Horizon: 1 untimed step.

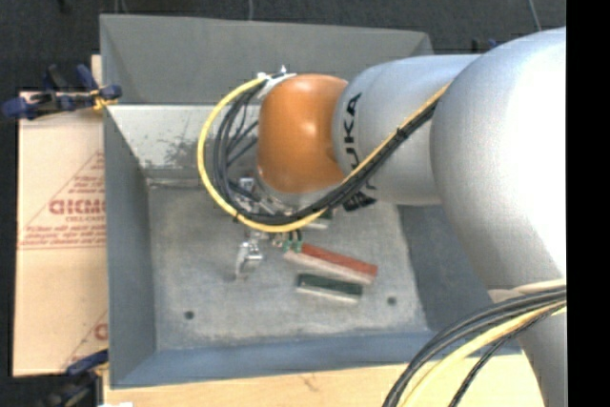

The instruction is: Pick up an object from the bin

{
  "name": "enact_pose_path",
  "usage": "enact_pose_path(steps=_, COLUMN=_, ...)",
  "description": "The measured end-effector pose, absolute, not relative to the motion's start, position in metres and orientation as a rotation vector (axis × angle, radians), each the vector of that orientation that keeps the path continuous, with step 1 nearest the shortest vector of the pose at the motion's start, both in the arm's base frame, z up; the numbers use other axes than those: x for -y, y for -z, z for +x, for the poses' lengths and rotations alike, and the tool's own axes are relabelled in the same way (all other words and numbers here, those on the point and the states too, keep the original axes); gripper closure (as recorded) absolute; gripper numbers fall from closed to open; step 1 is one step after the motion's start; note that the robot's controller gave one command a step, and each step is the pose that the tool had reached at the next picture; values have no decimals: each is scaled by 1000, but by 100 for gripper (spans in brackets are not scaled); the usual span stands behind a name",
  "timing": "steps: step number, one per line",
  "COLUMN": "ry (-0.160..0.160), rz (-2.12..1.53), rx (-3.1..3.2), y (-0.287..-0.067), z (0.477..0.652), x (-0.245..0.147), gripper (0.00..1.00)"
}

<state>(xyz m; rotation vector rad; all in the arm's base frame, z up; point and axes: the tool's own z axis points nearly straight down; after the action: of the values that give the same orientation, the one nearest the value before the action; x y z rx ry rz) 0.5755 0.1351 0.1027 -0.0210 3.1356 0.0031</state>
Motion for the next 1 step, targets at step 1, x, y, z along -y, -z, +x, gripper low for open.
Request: enact_pose_path(steps=1, ry=3, rz=-7, rx=-3147, y=-101, z=562, x=-103, gripper=0)
